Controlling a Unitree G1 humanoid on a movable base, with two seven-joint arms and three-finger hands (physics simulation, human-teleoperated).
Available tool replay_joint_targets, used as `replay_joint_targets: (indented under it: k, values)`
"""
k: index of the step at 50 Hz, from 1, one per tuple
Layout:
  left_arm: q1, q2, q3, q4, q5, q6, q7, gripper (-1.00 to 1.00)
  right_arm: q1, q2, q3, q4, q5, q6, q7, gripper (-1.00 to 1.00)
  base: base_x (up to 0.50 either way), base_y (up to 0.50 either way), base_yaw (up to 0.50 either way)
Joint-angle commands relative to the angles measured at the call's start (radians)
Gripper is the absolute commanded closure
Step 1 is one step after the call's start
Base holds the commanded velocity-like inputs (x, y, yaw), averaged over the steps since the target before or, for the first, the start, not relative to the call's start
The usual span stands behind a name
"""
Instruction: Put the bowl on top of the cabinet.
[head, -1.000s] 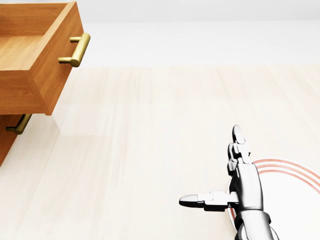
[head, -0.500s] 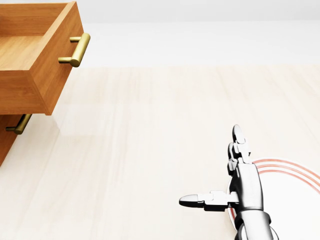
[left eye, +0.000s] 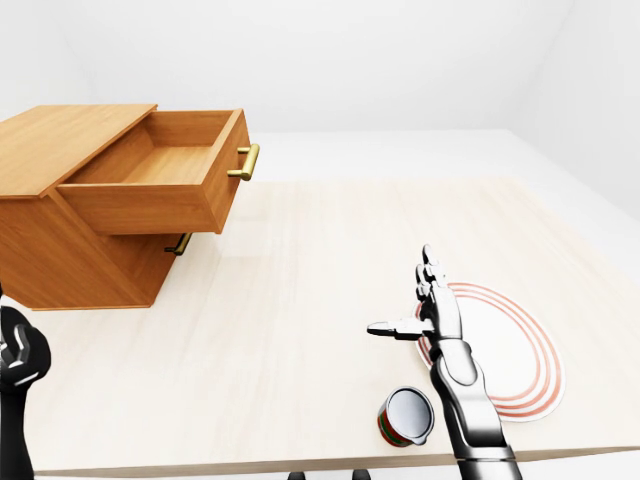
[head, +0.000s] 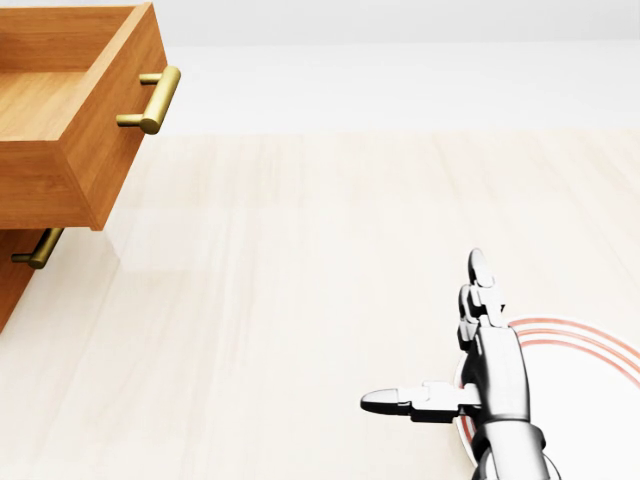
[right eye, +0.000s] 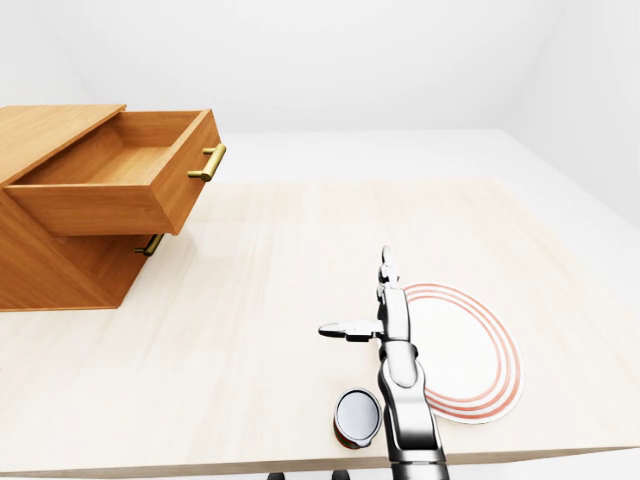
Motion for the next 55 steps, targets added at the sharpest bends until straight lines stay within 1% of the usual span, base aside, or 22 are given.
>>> replay_joint_targets:
  k: [1, 6, 17, 18, 26, 33, 45, 55]
  values:
    - [-0.047, 0.034, -0.014, 0.175, 0.0, 0.0, 0.0, 0.95, 0.002, 0.0, 0.0, -0.005, -0.001, 0.0, 0.0, -1.0, 0.0, 0.0, 0.0]
    - [-0.035, 0.038, -0.021, 0.21, 0.027, 0.0, 0.0, 0.95, 0.0, 0.0, -0.001, -0.003, -0.001, 0.0, 0.0, -1.0, 0.0, 0.0, 0.0]
    - [0.02, 0.027, -0.039, 0.264, 0.114, 0.0, 0.0, 0.95, 0.003, -0.001, -0.004, -0.007, 0.003, 0.0, 0.002, -1.0, 0.0, 0.0, 0.0]
    - [0.023, 0.026, -0.033, 0.266, 0.111, 0.0, 0.0, 0.95, 0.002, -0.001, -0.004, -0.005, 0.003, 0.0, 0.002, -1.0, 0.0, 0.0, 0.0]
    - [0.067, 0.005, -0.051, 0.29, 0.191, 0.0, 0.0, 0.95, -0.002, -0.002, -0.006, 0.005, 0.005, 0.0, 0.002, -1.0, 0.0, 0.0, 0.0]
    - [0.113, -0.024, -0.06, 0.305, 0.25, 0.0, 0.0, 0.95, -0.009, -0.002, -0.006, 0.026, 0.004, -0.006, 0.002, -1.0, 0.0, 0.0, 0.0]
    - [0.137, -0.045, -0.055, 0.313, 0.28, 0.0, 0.0, 0.95, -0.005, -0.002, -0.006, 0.021, 0.004, -0.005, 0.002, -1.0, 0.0, 0.0, 0.0]
    - [0.139, -0.046, -0.051, 0.313, 0.283, 0.0, 0.0, 0.94, -0.009, -0.002, -0.007, 0.026, 0.003, -0.007, 0.0, -1.0, 0.0, 0.0, 0.0]
